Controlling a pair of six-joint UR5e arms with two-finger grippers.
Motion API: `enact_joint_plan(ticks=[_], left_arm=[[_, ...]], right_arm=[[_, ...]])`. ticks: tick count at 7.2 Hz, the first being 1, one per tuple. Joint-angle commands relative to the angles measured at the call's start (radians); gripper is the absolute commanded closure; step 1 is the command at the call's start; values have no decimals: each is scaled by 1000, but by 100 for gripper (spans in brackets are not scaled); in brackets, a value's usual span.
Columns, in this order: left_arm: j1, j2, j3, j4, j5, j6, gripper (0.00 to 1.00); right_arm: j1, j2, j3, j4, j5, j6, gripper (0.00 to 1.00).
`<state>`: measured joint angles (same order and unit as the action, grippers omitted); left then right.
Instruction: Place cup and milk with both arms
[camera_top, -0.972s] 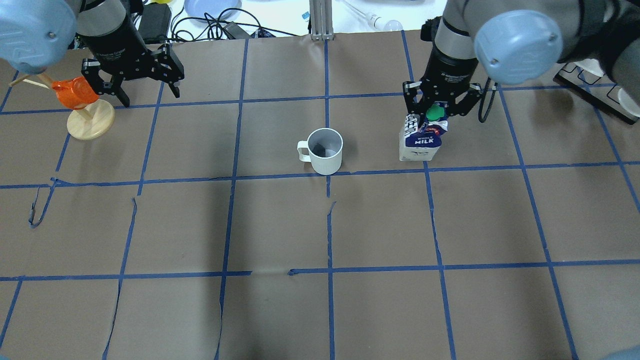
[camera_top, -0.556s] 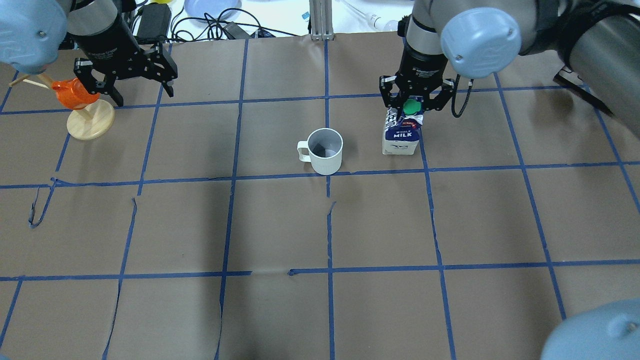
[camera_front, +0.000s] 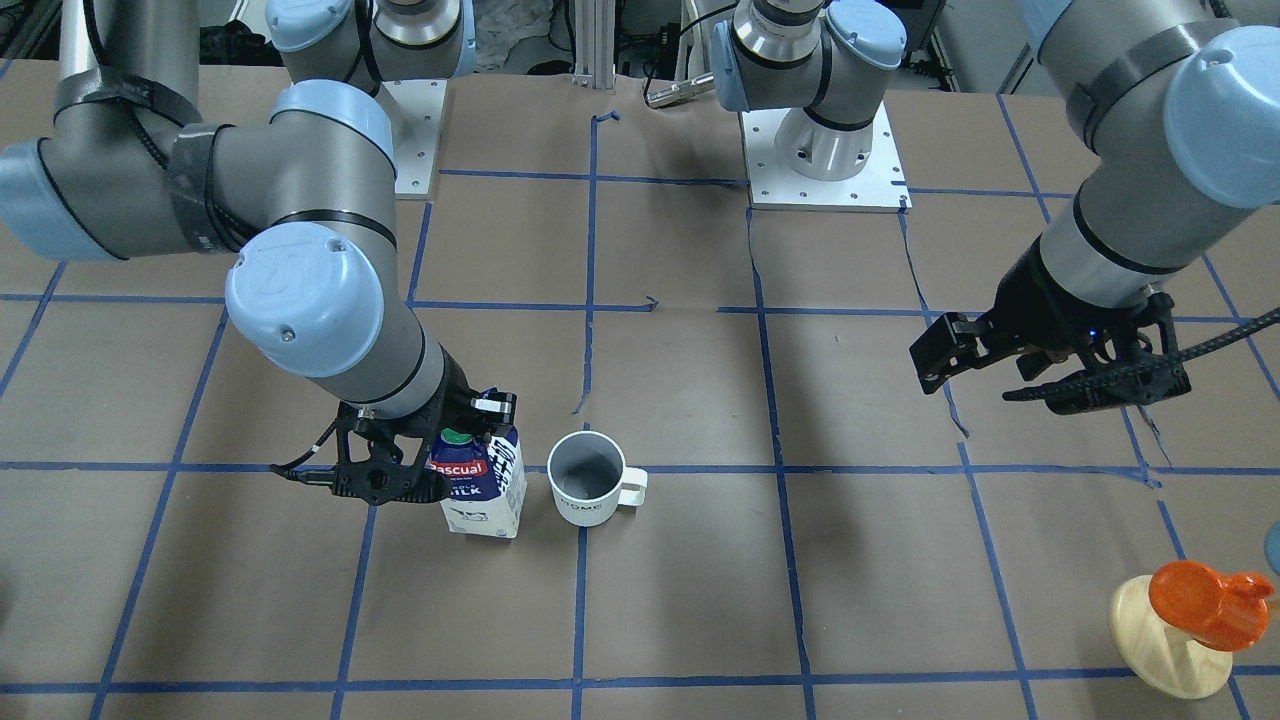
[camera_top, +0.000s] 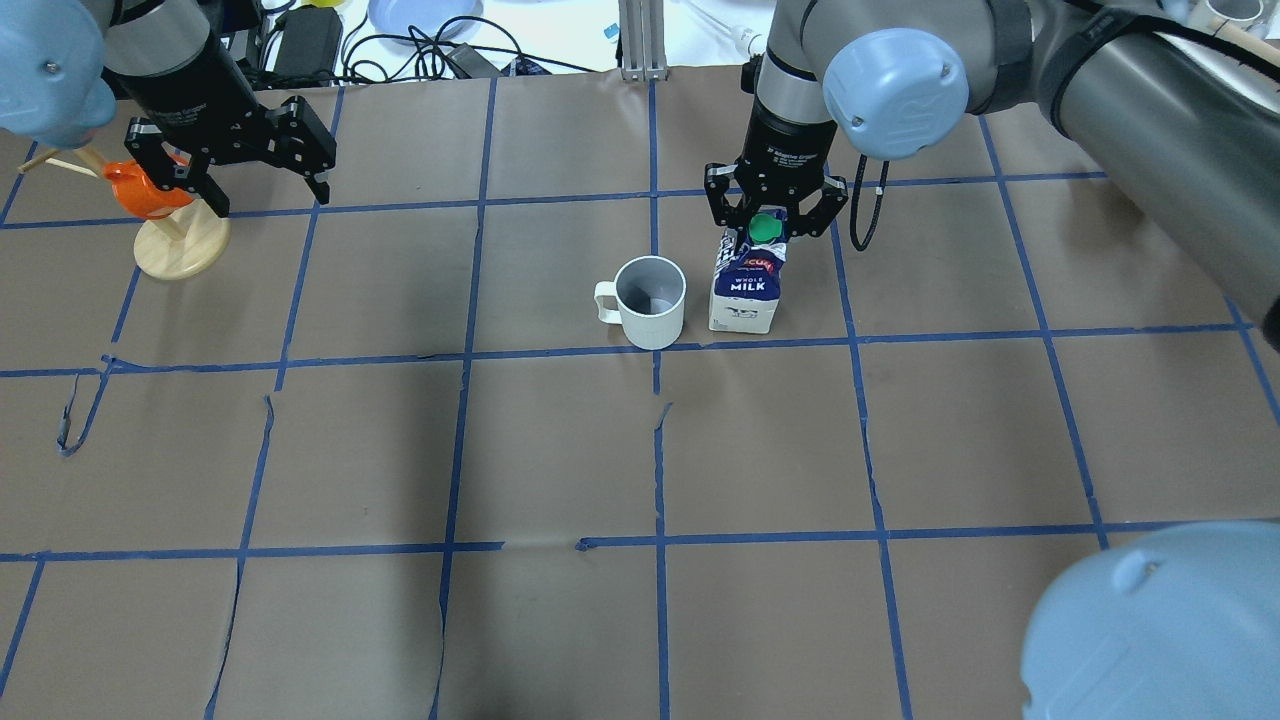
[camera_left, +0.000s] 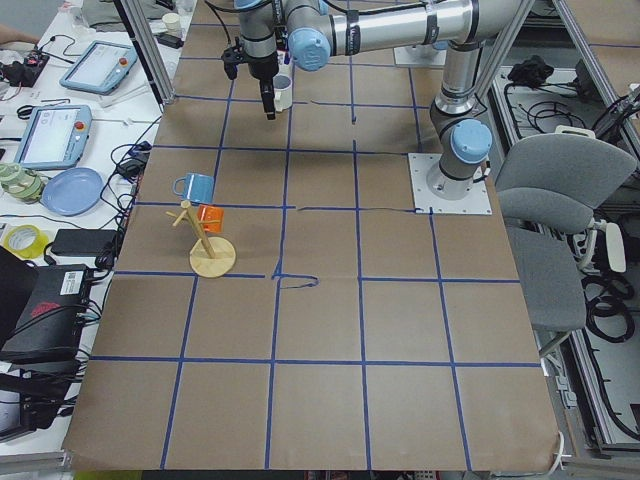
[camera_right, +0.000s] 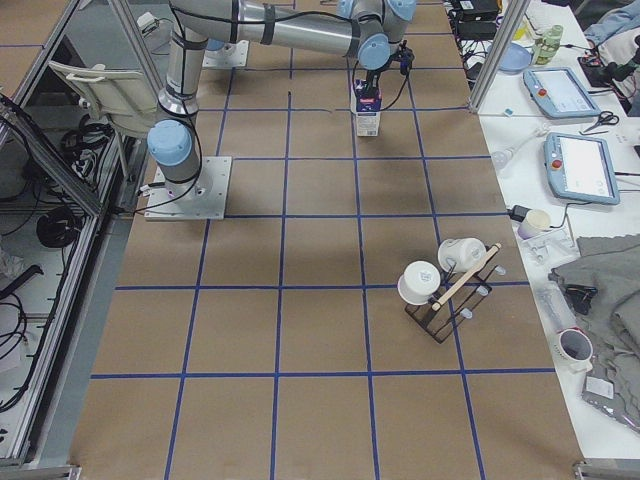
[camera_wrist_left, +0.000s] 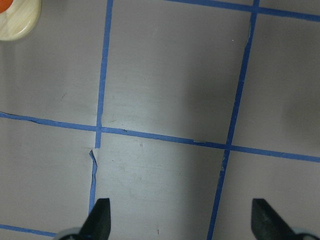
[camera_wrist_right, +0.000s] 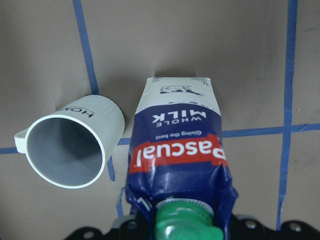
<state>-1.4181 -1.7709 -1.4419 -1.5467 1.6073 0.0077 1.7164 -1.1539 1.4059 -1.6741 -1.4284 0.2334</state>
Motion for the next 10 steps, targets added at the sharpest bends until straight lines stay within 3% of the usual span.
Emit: enact_joint_plan(ticks=[1,2,5,6,8,10], left_arm=[[-1,16,-2,-45,-1,0,0],[-1,19,-2,-49,-3,-2,0],[-19,47,0,-47,-7,-3,0],[-21,63,0,-46,-17,-5,0],[-25,99,-12,-79,-24,-3,0],[-39,122,-34,-84,-21,-3,0]], right_arm=[[-1,-3,1,-18,-1,-34,6],[-4,-9,-13,-22,-7,-42,0],[-47,-166,-44,0,-56,-57,0],[-101,-220,-36,82,-55,-136,0],[-152,-343,29,137,-60,-261,0],[-153,-423,129,125,-61,-259,0]])
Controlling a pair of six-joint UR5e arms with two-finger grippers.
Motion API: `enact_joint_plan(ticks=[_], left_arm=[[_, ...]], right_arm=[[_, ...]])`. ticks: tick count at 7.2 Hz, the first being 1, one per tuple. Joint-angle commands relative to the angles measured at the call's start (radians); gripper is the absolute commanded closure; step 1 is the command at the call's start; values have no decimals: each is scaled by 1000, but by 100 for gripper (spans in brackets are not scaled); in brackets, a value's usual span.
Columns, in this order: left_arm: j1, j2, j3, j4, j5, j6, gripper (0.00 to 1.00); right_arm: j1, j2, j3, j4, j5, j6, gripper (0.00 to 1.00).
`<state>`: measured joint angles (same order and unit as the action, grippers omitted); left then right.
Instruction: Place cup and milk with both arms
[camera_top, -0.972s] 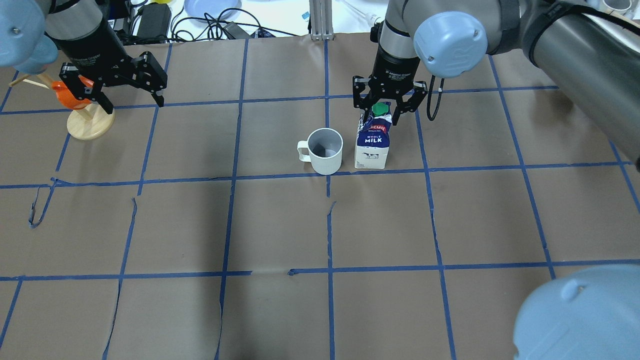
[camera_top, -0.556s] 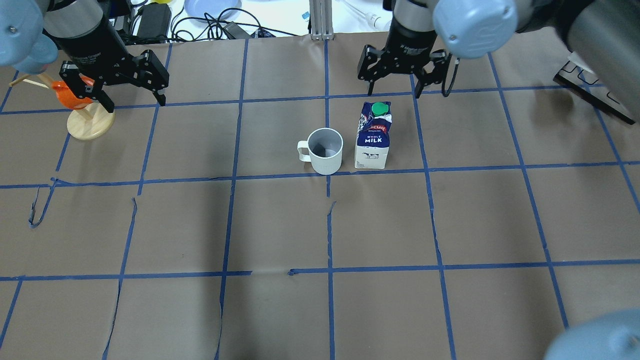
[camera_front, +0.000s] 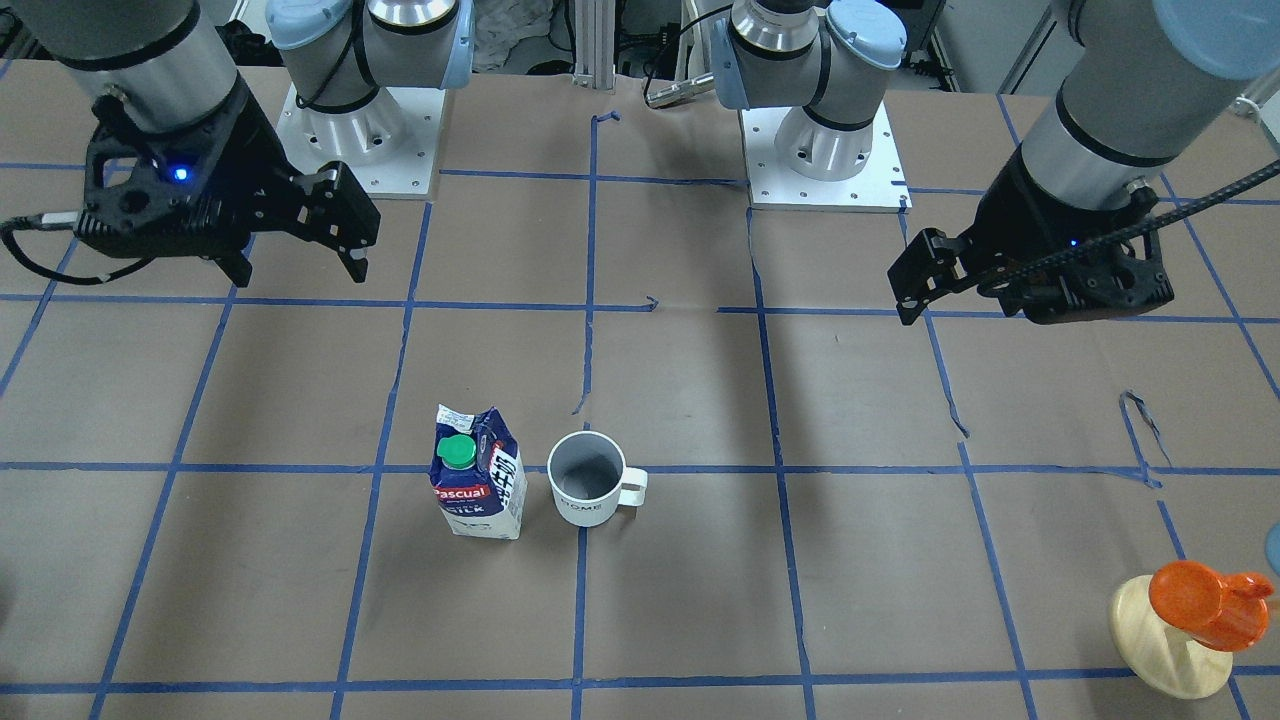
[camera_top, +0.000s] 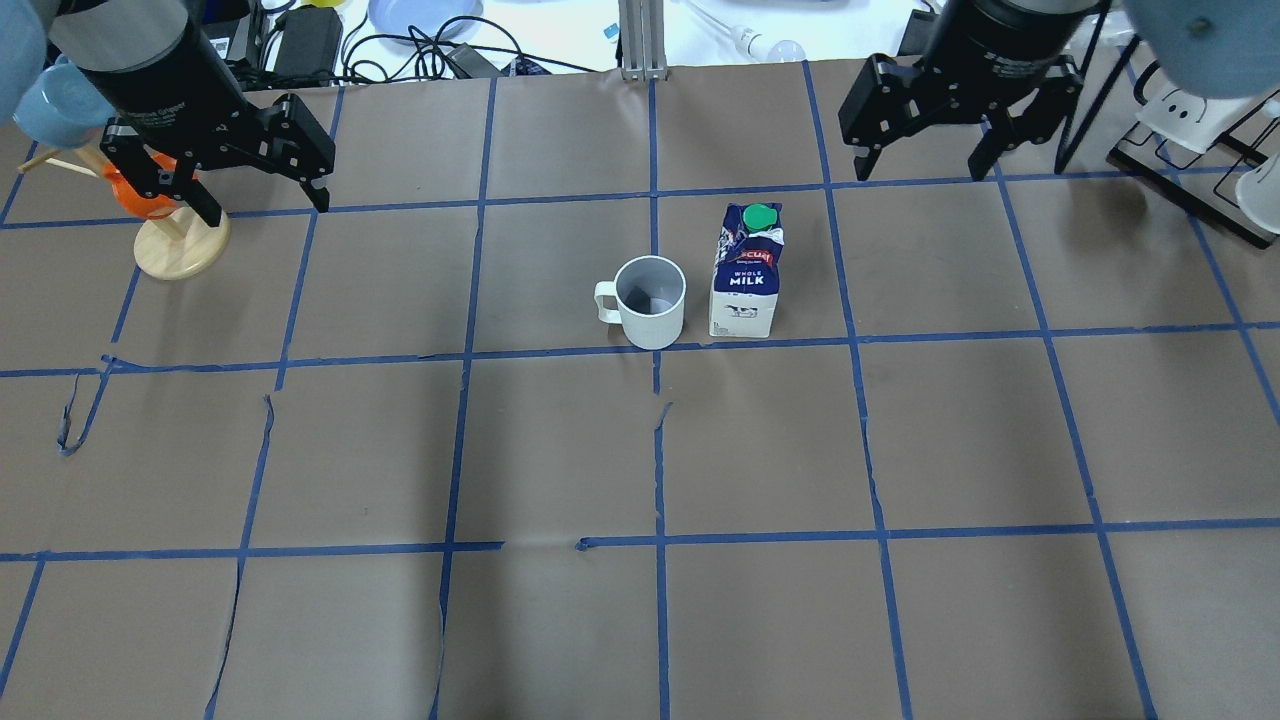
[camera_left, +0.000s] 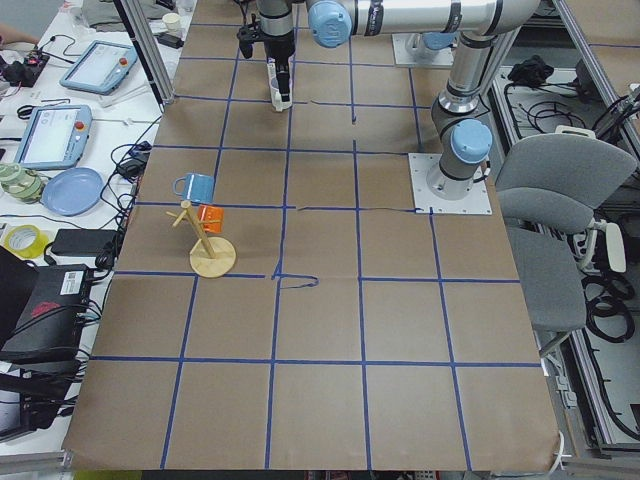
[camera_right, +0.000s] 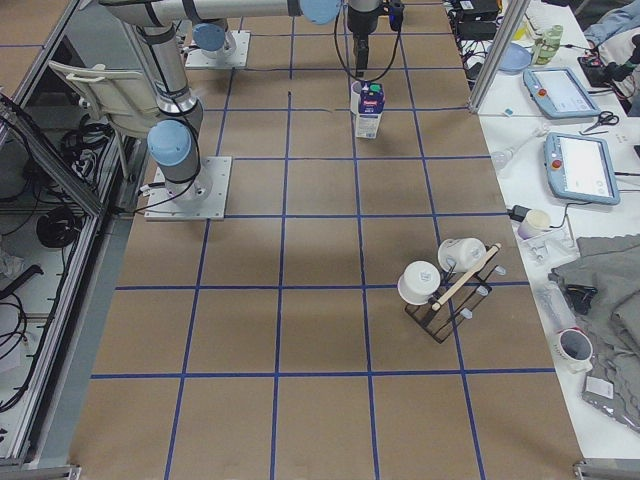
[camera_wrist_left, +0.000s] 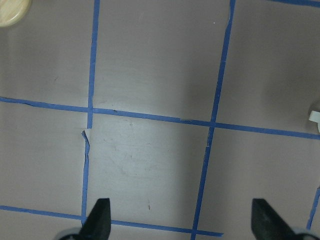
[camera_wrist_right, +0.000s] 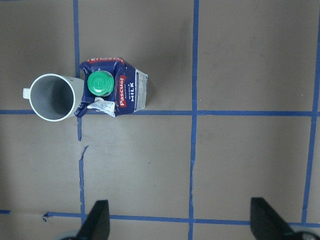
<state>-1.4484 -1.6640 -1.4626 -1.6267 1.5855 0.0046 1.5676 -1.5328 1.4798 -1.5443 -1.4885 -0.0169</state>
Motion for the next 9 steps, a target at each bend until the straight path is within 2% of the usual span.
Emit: enact_joint_plan(ticks=[1,3,9], left_arm=[[-24,23,-19,-4,1,0,0],[-62,30,-30,-4,1,0,0],[-64,58,-35,-18,4,5,0]], right_arm=[[-4,-43,54,-7,1,-12,0],[-4,-44,50,-7,1,-23,0],[-4,-47,50,-2,-16,-25,0]])
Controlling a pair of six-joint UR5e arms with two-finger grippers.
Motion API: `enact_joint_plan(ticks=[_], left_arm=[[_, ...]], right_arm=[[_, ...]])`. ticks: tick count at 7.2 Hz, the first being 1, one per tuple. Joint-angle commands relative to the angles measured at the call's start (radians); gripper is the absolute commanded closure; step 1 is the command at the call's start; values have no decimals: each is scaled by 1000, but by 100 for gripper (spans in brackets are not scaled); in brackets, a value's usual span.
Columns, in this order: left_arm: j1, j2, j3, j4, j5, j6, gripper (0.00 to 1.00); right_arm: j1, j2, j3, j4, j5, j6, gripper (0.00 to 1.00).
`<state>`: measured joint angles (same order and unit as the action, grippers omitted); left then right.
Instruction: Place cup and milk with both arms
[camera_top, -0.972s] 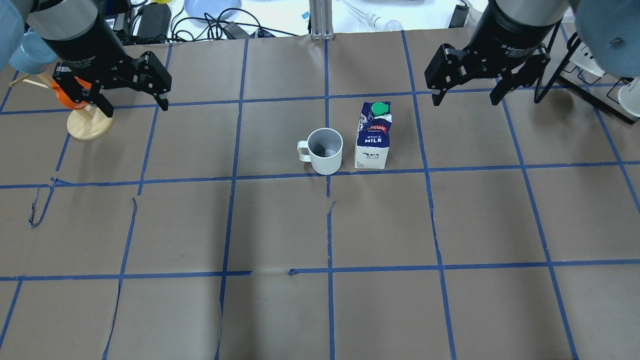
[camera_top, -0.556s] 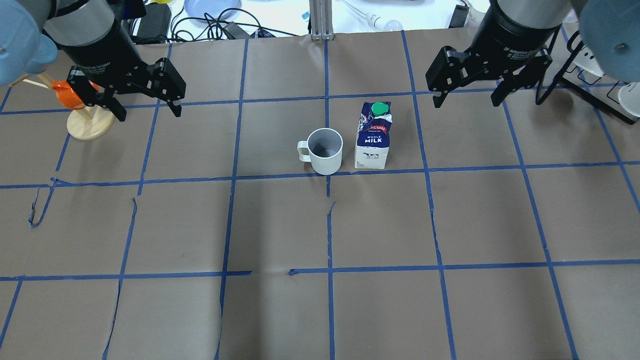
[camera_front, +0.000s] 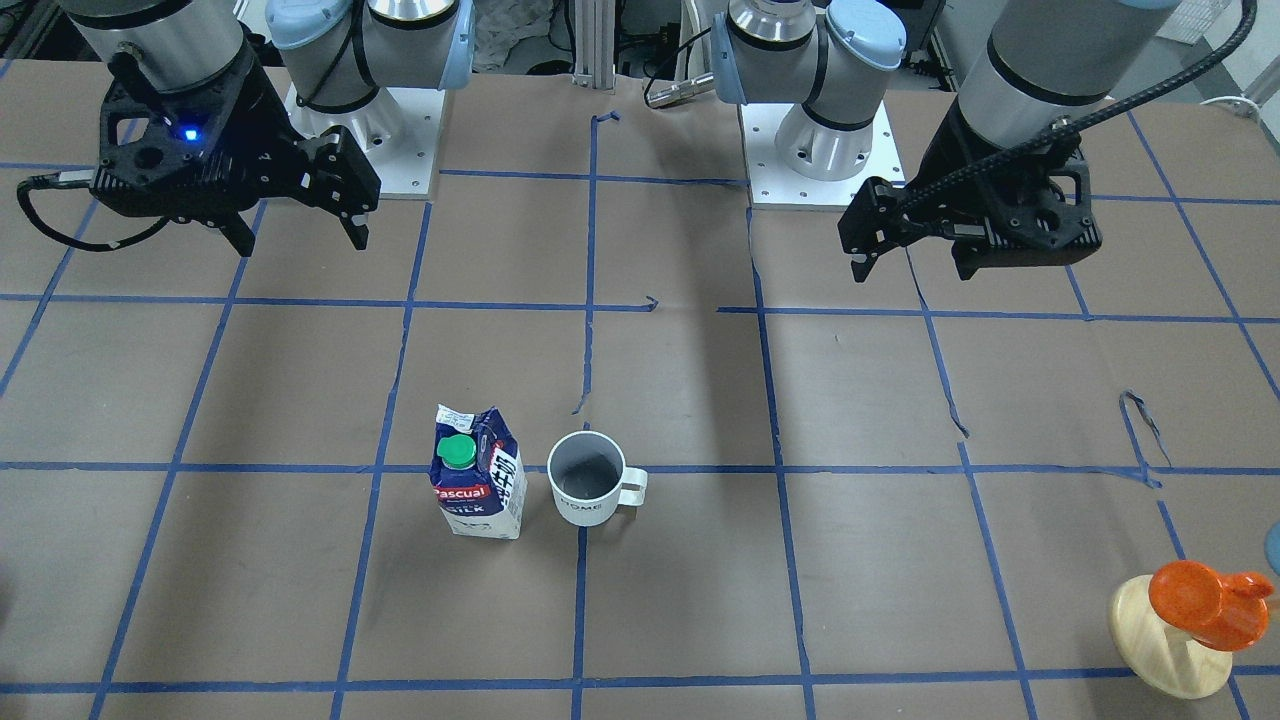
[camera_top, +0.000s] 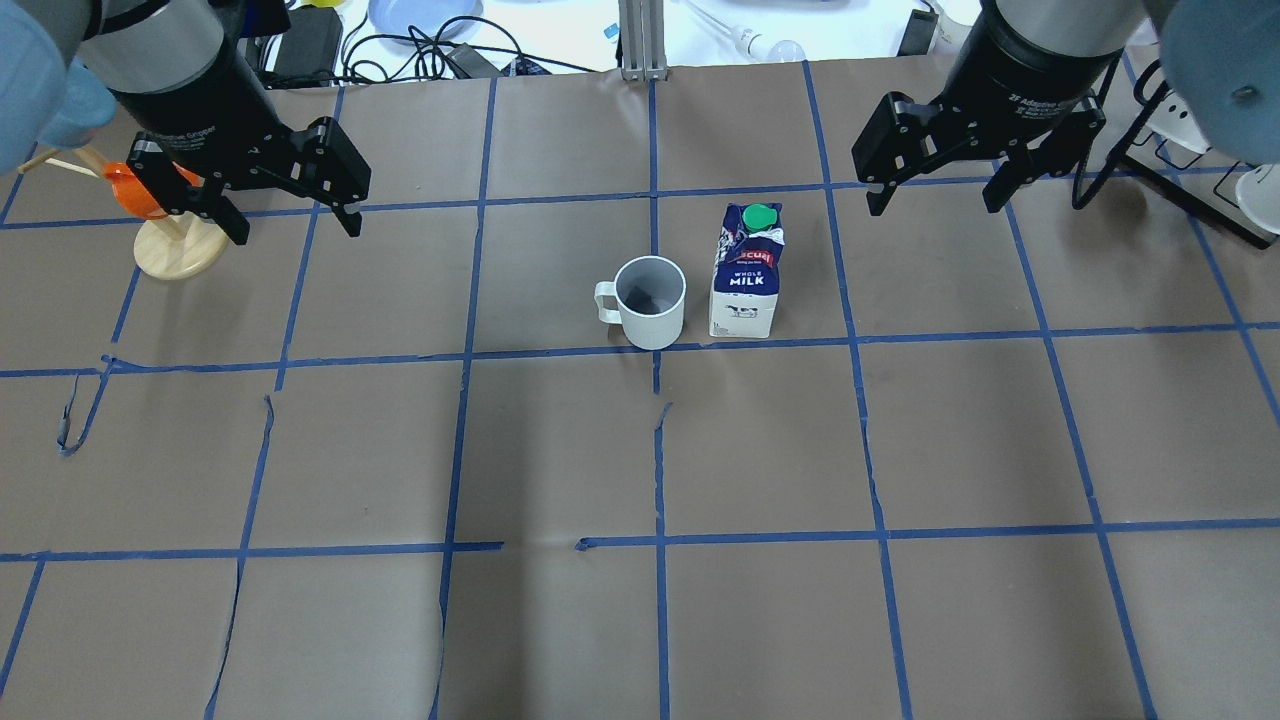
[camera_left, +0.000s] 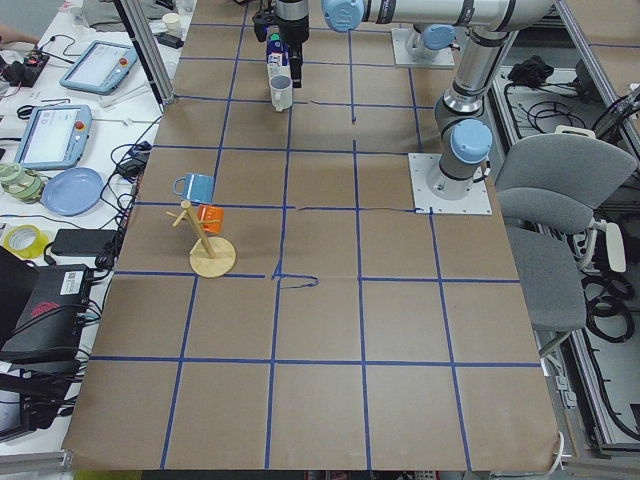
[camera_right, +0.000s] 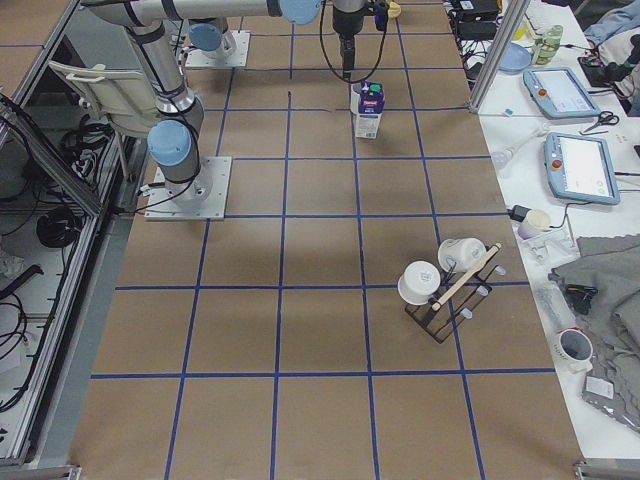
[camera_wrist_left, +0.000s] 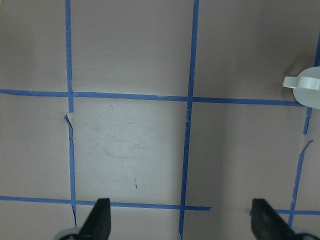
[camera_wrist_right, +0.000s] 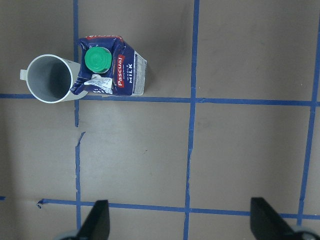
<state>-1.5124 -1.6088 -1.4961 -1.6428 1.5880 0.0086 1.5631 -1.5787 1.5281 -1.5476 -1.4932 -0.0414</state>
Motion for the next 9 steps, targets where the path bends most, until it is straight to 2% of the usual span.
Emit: enact_joint_plan(ticks=[1,3,5,9], left_arm=[[1,3,-3,-2,3,1,0],[4,0,-3,-2,0,1,0],[3,0,-7,-2,-2,1,0],[1,1,-10,-2,-2,-1,0]], right_arm=[[0,-3,1,1,-18,1,0],[3,-4,0,-5,-65,21,0],[8,-3,-2,-29,-65,124,0],[3,-3,0,-29,-64,112,0]])
